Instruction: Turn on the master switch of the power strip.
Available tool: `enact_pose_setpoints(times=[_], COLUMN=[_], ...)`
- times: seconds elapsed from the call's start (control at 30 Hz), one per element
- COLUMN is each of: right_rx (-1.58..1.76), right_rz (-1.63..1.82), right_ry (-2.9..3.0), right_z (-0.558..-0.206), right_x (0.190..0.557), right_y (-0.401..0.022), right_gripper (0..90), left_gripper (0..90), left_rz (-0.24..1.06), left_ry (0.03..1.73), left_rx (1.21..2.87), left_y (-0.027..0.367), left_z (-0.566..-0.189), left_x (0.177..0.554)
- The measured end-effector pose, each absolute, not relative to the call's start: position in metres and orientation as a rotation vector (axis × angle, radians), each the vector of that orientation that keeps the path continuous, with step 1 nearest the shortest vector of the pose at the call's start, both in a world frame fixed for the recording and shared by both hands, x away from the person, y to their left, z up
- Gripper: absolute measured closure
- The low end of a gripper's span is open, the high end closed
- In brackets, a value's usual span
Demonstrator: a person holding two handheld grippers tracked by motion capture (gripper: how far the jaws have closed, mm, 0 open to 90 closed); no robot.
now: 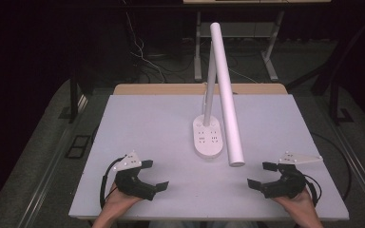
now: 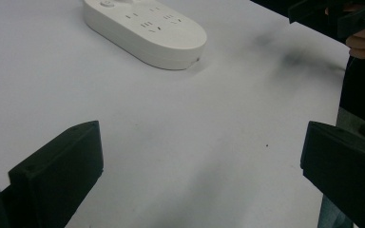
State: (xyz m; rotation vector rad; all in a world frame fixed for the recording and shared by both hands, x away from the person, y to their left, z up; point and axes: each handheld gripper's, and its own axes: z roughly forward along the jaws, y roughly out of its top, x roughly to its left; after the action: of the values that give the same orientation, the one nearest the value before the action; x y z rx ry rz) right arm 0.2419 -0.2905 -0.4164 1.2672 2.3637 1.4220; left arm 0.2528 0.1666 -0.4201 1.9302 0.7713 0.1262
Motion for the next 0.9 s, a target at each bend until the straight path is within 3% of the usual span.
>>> enact_pose_setpoints(times=[0.9], right_rx=[1.273], right_rz=[1.411], right_ry=[2.358], right_z=[-0.419], right_x=[0.242], right_y=[-0.292], right_gripper=[0.1], left_gripper=[0.0], left_rz=[0.102], left_ry=[0.737], left_rx=[1.998], left_y=[0.159], left_z=[-0.388], left_x=[0.279])
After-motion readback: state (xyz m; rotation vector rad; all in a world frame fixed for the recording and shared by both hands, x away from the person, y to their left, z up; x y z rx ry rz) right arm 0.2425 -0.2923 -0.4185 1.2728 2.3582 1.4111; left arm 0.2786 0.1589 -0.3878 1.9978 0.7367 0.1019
